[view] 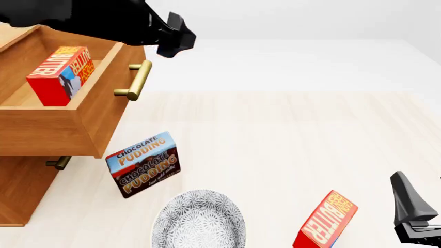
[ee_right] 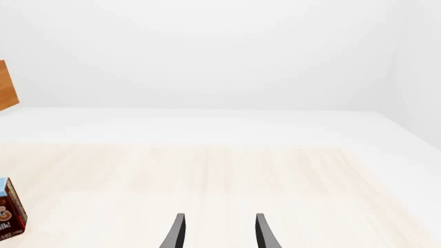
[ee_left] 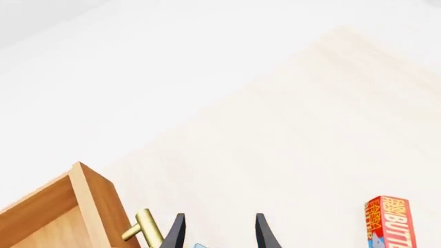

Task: Put the butter at the front in the top drawer of the cabinet and close it.

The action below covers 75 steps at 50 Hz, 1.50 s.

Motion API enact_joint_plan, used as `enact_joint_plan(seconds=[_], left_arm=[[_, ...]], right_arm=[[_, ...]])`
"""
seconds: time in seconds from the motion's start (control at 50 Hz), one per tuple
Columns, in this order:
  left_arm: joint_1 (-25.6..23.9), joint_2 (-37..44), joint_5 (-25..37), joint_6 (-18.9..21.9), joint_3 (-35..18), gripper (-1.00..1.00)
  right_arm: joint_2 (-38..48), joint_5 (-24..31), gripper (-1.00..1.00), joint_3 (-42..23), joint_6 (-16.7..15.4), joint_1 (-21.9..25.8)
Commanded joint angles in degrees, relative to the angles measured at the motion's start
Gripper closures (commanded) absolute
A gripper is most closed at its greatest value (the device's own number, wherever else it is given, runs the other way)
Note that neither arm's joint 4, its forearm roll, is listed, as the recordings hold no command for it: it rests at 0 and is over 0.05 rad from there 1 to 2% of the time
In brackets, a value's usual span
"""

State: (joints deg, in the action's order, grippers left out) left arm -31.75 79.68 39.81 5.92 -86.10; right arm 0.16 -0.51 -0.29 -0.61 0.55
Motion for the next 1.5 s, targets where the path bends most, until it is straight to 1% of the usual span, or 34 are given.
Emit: enact_joint_plan(seconds=[0.02, 0.36, 0.7, 0.86, 0.9, 1.3, 1.5], left_arm=[[-1.89, 4.09, -4.55, -1.22, 1.43, -1.00], [-2.63, 9.49, -10.88, -2.61, 3.25, -1.00], [-3.67, 14.71, -14.65, -4.93, 3.92, -1.00], [-3.23, 16.30, -16.05, -5.42, 4.50, -1.00], [-2.93, 17.34, -17.18, -6.24, 5.28, -1.00], [-1.01, 20.35, -21.38, -8.75, 8.41, -1.00], [0.89, 20.59, -22.55, -8.76, 9.43, -1.00]], right_arm=[[-0.07, 0.02, -1.00, 0.04, 0.03, -0.04], [-0.07, 0.02, -1.00, 0.04, 0.03, -0.03], [-0.07, 0.02, -1.00, 0.04, 0.03, -0.05], [-0.07, 0.01, -1.00, 0.04, 0.03, -0.04], [-0.07, 0.03, -1.00, 0.04, 0.03, -0.04], [-0.07, 0.01, -1.00, 0.04, 0.03, -0.03], [-0.07, 0.01, -1.00, 0.04, 0.02, -0.04]])
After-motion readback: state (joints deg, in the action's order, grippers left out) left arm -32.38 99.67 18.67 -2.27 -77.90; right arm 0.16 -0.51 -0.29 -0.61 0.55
